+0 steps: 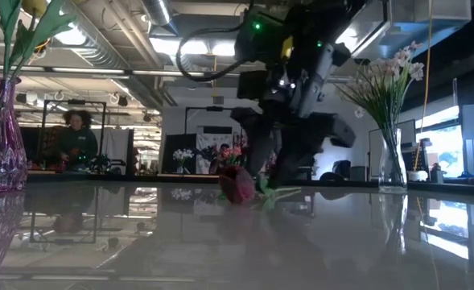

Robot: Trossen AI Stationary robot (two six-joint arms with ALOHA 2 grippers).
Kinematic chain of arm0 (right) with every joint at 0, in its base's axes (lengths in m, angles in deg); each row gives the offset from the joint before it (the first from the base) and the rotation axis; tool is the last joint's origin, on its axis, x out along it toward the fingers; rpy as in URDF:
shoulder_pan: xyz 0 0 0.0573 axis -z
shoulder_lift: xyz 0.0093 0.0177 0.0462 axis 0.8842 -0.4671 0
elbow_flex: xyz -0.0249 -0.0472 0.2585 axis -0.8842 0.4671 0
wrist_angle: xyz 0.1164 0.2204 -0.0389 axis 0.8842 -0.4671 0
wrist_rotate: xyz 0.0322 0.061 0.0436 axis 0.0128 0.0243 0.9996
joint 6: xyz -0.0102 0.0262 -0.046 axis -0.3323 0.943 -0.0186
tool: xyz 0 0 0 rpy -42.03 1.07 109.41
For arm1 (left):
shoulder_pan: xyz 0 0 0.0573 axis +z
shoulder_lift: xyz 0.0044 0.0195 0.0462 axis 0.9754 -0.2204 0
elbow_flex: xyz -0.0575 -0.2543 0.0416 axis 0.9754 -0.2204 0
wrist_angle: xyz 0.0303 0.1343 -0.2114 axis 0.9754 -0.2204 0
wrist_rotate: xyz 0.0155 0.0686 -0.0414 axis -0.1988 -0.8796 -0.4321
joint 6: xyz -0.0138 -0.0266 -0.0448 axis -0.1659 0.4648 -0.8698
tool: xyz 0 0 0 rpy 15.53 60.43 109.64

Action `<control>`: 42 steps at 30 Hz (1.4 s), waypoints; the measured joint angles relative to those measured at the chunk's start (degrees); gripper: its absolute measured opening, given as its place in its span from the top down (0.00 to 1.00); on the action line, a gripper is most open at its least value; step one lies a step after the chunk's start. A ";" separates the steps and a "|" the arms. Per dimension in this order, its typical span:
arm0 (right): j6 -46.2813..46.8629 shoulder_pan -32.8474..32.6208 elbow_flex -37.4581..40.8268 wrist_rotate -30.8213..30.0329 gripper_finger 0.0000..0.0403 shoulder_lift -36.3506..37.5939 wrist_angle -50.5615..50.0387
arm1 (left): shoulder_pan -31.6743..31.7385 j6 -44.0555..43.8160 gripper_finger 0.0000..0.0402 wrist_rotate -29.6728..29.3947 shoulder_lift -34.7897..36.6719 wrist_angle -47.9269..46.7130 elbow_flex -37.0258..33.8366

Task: Sort flowers into vase by color
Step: Put the red tulip into the bottom transparent flower vase

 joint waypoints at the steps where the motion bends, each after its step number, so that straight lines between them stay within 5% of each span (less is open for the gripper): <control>1: -0.34 0.00 0.00 0.58 0.47 -0.17 0.35 | 0.01 -0.01 0.65 -0.02 0.02 0.05 0.00; 9: 1.65 0.04 -0.17 3.01 0.51 -3.43 1.65 | -0.01 -0.01 0.65 -0.63 0.02 0.29 0.00; 18: 6.20 -0.13 -0.62 4.07 0.95 -3.04 2.17 | -0.04 -1.30 0.65 1.49 0.04 3.77 0.00; 21: 11.56 -0.68 -3.47 4.07 0.96 -1.19 -0.50 | -0.14 0.00 0.65 1.49 0.03 4.90 0.00; 26: 19.69 -3.11 -11.18 10.60 0.98 9.20 -7.13 | -0.96 0.01 0.65 1.62 0.26 5.03 0.00; 31: 34.82 -8.24 -13.52 20.51 0.99 26.04 -0.54 | -2.21 -0.03 0.65 3.45 0.37 5.09 0.00; 36: 46.89 -18.68 -11.49 19.47 0.99 39.75 11.64 | -3.27 0.03 0.65 4.33 0.39 5.06 0.00; 42: 49.25 -34.69 -4.79 15.87 0.99 47.54 18.89 | -3.38 -0.65 0.65 4.09 0.37 6.95 0.00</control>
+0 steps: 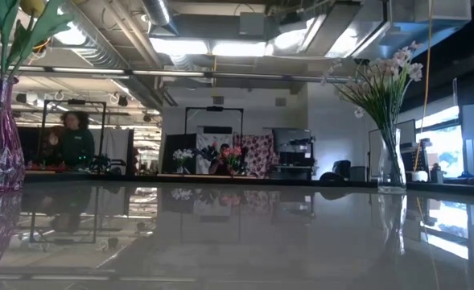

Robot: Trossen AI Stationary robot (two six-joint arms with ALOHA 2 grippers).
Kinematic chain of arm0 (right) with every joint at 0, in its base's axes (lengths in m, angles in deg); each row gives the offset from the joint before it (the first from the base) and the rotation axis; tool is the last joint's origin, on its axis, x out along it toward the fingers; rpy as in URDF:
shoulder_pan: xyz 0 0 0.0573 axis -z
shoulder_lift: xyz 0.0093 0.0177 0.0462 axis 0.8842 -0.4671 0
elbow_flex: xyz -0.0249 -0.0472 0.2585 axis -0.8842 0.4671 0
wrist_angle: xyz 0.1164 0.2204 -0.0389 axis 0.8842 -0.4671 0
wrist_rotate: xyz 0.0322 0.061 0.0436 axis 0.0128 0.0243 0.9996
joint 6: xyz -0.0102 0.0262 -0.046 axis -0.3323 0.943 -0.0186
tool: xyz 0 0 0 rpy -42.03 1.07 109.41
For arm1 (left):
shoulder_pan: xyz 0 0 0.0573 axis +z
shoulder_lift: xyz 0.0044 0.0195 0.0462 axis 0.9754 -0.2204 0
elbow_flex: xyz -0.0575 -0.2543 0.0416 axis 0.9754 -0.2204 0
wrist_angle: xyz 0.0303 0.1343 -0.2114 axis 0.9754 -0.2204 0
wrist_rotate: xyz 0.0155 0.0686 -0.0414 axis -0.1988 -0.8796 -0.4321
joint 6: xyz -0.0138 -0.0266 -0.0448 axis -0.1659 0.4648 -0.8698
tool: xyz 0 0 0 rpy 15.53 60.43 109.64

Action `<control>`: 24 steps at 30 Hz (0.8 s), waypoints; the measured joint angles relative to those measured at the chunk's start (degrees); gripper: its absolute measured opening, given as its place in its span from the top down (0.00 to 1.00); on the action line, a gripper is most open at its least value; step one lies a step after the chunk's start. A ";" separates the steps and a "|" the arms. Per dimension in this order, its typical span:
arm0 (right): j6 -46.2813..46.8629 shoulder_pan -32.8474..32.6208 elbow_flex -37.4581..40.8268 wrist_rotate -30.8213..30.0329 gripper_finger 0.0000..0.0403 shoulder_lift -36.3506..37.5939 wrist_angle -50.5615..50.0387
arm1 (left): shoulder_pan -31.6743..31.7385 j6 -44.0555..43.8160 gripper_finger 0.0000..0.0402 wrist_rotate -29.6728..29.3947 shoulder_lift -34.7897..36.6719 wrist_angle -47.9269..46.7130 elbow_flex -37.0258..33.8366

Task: Sort flowers into vase by color
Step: Put the red tulip into the bottom transparent flower vase

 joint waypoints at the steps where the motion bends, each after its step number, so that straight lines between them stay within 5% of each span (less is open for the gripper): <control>1: -0.02 -2.40 1.45 -0.68 0.99 0.64 0.27 | 0.00 -0.78 0.65 0.00 0.00 0.78 0.00; 13: 2.55 -18.85 21.88 -13.24 1.00 7.69 18.23 | -0.02 -11.24 0.65 -0.77 0.00 5.16 0.00; 24: 2.14 -21.26 36.45 -13.60 1.00 13.96 27.37 | -0.02 -12.89 0.65 -4.10 0.00 5.14 0.00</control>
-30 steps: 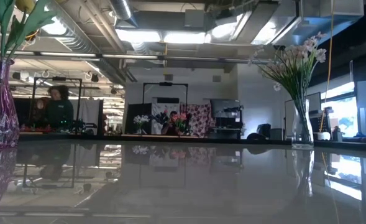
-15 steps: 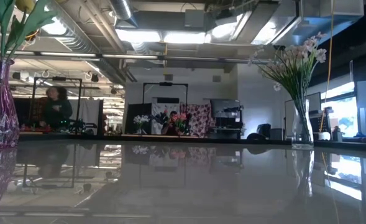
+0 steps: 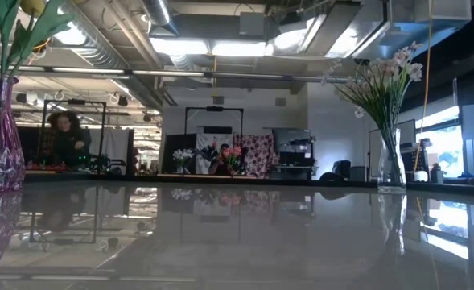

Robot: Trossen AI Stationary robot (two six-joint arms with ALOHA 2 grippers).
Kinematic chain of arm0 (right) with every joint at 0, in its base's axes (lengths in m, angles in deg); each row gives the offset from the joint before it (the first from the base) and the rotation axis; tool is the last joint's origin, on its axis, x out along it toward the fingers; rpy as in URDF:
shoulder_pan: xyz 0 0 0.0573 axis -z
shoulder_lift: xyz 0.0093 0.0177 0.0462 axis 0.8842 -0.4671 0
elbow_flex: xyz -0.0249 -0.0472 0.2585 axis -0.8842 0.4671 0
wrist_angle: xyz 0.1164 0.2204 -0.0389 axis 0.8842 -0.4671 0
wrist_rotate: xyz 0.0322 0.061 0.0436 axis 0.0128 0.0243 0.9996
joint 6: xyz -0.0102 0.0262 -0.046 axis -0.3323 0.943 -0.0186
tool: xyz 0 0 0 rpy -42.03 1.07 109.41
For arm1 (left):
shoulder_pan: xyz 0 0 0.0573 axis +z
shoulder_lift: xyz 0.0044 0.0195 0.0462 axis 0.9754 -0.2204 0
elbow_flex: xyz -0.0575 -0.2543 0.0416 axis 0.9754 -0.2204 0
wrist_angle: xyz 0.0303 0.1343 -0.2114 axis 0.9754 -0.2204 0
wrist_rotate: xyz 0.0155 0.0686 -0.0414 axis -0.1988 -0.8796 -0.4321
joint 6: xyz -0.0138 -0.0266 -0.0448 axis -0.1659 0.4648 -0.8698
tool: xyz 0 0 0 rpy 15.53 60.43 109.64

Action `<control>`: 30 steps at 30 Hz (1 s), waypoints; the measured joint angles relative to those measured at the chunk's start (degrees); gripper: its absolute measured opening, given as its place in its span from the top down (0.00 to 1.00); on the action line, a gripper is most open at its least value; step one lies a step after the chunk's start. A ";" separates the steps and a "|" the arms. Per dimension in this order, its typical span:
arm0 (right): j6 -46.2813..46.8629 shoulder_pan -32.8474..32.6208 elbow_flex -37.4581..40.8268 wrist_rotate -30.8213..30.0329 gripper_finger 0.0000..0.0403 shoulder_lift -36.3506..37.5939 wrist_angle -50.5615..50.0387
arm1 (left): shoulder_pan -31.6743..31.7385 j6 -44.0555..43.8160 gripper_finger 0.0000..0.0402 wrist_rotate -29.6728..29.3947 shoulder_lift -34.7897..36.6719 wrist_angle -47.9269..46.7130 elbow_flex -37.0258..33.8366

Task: Sort flowers into vase by color
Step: Put the red tulip into the bottom transparent flower vase

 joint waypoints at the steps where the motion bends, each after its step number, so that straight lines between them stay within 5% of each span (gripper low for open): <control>1: -0.19 0.00 0.66 0.58 1.00 0.51 0.01 | 0.00 -0.02 0.65 -0.73 0.00 0.01 0.00; 19: -10.49 0.02 8.57 5.25 1.00 4.68 0.14 | 0.00 -0.04 0.65 -8.05 0.00 -0.24 0.00; 30: -9.23 0.02 9.57 9.20 0.98 4.68 -6.45 | 0.02 -0.02 0.65 -12.75 0.02 -0.24 0.00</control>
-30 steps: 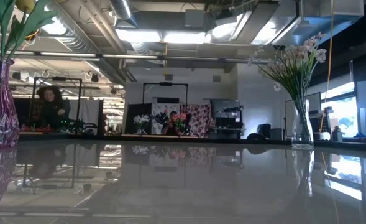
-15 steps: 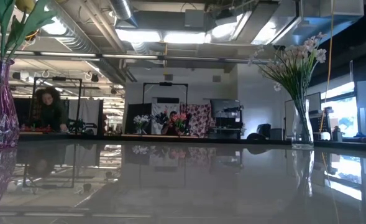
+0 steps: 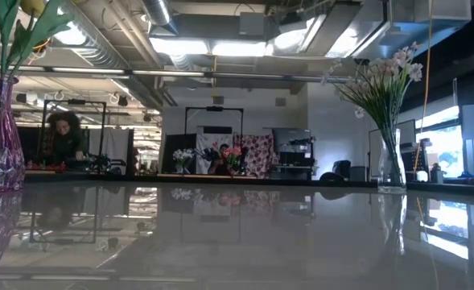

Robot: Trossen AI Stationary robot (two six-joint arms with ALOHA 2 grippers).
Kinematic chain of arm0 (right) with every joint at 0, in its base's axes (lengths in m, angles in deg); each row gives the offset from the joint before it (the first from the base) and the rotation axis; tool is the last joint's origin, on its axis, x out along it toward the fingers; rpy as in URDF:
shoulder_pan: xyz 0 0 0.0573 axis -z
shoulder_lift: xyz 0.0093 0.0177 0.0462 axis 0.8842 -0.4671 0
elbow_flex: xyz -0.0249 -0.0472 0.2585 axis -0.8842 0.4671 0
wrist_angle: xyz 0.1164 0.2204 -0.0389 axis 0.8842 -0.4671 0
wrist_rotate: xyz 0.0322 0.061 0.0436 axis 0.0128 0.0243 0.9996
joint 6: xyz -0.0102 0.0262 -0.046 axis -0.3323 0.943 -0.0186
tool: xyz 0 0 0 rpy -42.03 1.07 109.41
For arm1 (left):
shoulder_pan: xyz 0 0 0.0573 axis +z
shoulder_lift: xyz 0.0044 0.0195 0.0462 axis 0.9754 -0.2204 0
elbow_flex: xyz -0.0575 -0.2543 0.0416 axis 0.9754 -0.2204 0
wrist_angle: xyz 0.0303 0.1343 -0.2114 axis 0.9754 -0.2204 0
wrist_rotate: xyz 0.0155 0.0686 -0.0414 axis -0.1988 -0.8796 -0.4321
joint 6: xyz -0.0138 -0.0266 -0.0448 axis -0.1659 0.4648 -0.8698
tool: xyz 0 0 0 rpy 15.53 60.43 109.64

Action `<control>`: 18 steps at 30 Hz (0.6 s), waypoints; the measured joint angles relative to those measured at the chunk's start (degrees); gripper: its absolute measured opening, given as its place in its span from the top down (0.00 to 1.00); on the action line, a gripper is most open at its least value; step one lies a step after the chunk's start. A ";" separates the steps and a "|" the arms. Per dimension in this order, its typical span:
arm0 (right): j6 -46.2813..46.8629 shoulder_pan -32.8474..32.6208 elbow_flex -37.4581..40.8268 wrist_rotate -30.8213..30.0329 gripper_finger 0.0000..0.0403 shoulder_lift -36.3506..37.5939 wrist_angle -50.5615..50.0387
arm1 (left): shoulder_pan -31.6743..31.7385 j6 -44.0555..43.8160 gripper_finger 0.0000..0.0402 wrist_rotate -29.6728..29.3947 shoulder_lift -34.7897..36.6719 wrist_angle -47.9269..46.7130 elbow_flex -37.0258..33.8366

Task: Sort flowers into vase by color
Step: Put the red tulip into the bottom transparent flower vase

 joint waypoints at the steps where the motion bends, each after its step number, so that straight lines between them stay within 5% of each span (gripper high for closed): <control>1: 0.01 0.00 0.00 0.11 0.97 0.00 -0.27 | -0.02 0.00 0.65 -0.04 -0.02 0.00 0.00; 8: -2.16 0.04 -0.86 1.24 0.98 0.11 -0.64 | -0.02 -0.02 0.65 -0.05 -0.02 0.00 0.00; 18: 12.62 0.03 -0.90 3.68 0.87 0.07 -6.78 | -0.02 -0.02 0.65 0.00 -0.01 0.02 0.00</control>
